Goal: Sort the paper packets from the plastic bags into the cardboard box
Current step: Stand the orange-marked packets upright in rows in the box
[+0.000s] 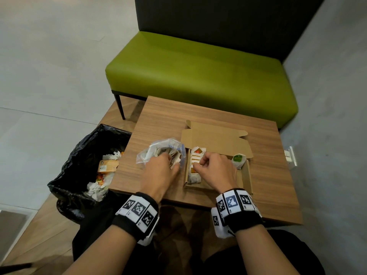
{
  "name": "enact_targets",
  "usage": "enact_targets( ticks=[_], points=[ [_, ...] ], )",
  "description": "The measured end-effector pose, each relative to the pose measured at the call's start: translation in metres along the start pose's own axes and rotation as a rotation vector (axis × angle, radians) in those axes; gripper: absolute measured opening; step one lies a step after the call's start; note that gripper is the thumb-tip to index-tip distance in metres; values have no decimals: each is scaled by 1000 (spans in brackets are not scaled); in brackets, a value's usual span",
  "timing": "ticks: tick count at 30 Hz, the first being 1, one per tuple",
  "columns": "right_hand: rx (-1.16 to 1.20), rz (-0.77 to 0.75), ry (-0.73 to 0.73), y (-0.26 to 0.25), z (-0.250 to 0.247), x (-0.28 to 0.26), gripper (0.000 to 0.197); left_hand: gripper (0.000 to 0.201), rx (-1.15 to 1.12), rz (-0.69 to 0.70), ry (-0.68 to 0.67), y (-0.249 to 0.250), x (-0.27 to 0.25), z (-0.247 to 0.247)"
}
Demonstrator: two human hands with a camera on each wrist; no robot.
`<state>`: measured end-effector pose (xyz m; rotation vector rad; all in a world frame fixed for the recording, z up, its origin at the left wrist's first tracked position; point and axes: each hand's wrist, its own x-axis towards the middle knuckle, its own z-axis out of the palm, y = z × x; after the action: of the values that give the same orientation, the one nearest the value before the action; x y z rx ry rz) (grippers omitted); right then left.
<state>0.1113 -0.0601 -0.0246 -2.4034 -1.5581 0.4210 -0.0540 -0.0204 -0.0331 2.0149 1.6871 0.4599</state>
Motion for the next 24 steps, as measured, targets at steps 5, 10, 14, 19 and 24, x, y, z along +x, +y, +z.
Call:
enact_targets(
  ticks=[5, 10, 14, 19, 24],
  points=[
    [3, -4, 5, 3, -1, -6, 27, 31, 142, 34, -98, 2, 11, 12],
    [28, -29, 10, 7, -5, -13, 25, 30, 111, 57, -74, -3, 5, 7],
    [112, -118, 29, -1, -10, -17, 18, 27, 108, 132, 20, -4, -2, -17],
    [302, -367, 13, -21, -24, -18, 27, 17, 121, 396, -21, -6, -8, -57],
    [482, -392, -93, -33, -24, -16, 24, 21, -127, 467, -118, -5, -3, -75]
  ],
)
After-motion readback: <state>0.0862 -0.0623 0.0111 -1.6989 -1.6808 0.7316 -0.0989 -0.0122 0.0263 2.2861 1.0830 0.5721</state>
